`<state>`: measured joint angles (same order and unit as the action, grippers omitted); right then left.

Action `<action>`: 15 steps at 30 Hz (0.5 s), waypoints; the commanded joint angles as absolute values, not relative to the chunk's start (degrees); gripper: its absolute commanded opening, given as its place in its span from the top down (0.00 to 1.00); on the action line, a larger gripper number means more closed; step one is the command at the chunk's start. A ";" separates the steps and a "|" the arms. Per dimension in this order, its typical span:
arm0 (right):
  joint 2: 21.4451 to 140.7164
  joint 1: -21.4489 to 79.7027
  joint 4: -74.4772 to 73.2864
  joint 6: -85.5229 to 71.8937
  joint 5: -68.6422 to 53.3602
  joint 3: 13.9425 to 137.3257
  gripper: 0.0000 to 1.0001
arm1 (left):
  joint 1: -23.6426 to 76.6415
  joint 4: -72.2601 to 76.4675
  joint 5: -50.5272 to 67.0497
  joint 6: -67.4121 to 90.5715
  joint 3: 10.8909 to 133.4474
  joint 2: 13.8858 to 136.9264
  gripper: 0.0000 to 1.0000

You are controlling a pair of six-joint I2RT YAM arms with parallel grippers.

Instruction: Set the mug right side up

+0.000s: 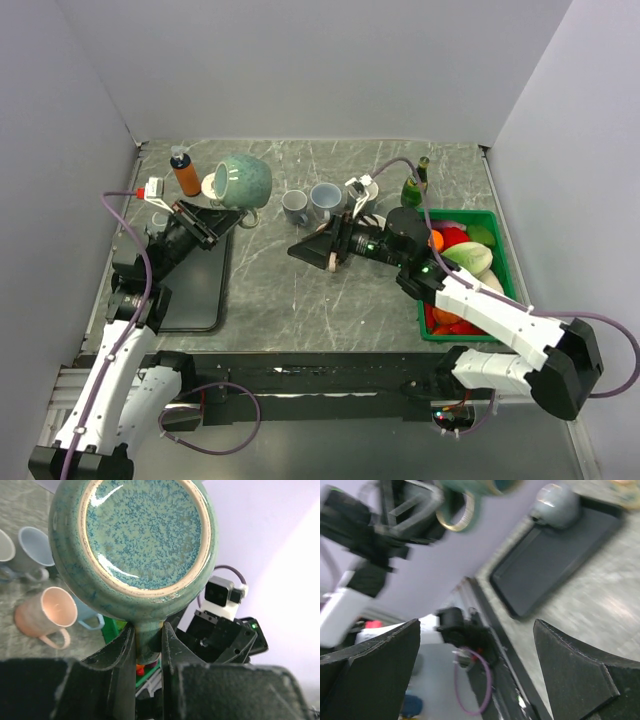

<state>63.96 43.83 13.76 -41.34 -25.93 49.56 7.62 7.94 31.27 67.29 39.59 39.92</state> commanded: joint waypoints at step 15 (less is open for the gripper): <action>81.12 43.59 56.08 -67.76 -38.15 54.58 0.16 | 14.23 35.33 34.72 71.10 36.91 36.65 0.99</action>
<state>81.91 43.83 46.33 -64.31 -38.09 51.55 12.88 20.62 34.61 71.20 35.57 38.09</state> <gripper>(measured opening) 0.852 0.211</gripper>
